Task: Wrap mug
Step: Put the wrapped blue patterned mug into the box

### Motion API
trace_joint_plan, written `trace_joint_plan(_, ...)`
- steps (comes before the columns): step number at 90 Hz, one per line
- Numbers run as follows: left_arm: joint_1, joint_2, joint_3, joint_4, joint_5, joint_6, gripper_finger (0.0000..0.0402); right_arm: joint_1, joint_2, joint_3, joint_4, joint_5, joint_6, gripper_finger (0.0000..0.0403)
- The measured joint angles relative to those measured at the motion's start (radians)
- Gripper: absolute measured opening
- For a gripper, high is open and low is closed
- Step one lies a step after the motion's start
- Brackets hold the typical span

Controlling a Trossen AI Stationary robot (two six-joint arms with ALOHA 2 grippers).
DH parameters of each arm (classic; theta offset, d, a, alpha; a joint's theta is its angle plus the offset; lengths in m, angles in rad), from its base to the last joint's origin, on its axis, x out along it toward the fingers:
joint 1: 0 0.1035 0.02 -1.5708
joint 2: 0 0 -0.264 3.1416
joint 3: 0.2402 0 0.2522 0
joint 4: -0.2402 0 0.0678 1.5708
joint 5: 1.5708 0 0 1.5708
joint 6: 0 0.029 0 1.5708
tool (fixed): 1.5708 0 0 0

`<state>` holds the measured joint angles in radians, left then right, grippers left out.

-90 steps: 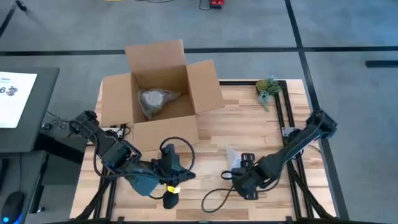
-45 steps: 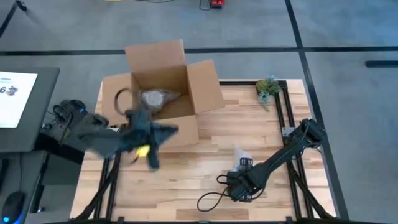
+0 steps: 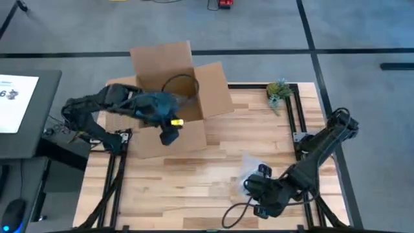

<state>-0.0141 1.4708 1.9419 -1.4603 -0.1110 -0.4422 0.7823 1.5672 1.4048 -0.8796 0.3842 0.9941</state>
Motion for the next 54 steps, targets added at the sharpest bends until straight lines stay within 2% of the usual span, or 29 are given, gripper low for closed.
trace_joint_plan(10, 0.063, 0.023, -0.021, -0.103, 0.113, 0.119, 0.0218, 0.02, -0.028, 0.0, 0.035, 0.023, 0.01, 0.0029)
trace_joint_plan(24, 0.087, 0.057, -0.126, -0.103, 0.127, 0.253, 0.0249, 0.025, -0.037, 0.0, 0.077, 0.03, -0.004, 0.0029)
trace_joint_plan(31, 0.088, 0.07, -0.179, -0.096, 0.079, 0.274, 0.0249, 0.024, -0.039, 0.0, 0.093, 0.04, -0.004, 0.0029)
trace_joint_plan(42, 0.066, 0.107, -0.254, -0.07, 0.039, 0.307, 0.0219, 0.035, -0.038, 0.0, 0.128, 0.041, -0.005, 0.0029)
trace_joint_plan(54, 0.015, 0.134, -0.27, -0.023, 0.026, 0.307, 0.0134, 0.064, -0.044, 0.029, 0.112, 0.074, -0.007, 0.0029)
